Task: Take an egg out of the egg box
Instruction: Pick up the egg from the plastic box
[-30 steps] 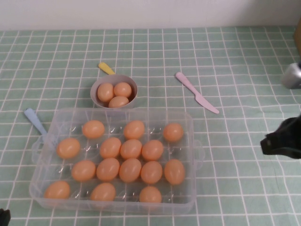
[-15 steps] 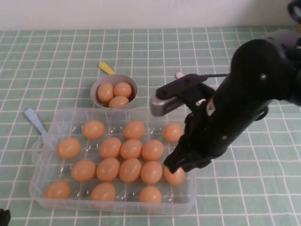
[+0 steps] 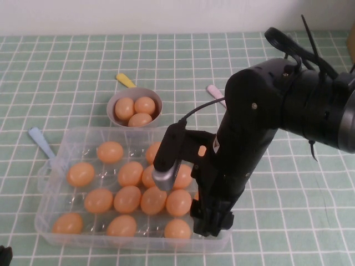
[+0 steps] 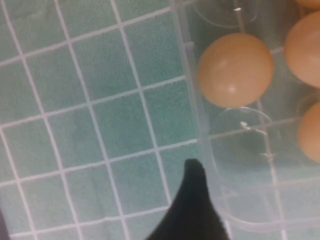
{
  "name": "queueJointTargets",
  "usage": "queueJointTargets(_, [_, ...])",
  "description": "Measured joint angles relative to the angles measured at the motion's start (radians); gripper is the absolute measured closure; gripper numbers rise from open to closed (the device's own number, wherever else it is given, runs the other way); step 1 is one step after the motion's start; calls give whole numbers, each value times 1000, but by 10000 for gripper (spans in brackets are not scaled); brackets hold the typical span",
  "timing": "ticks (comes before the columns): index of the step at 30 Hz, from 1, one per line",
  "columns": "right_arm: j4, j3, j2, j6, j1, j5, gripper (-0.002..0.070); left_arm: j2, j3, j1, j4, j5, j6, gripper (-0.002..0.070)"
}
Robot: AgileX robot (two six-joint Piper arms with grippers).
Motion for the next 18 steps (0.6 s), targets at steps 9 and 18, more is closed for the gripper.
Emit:
queueJointTargets(9, [-37, -1, 20, -187, -24, -82, 143, 0, 0, 0, 0, 0, 0, 680])
queueJointTargets(18, [-41, -1, 87, -231, -34, -126, 141, 0, 0, 0, 0, 0, 0, 680])
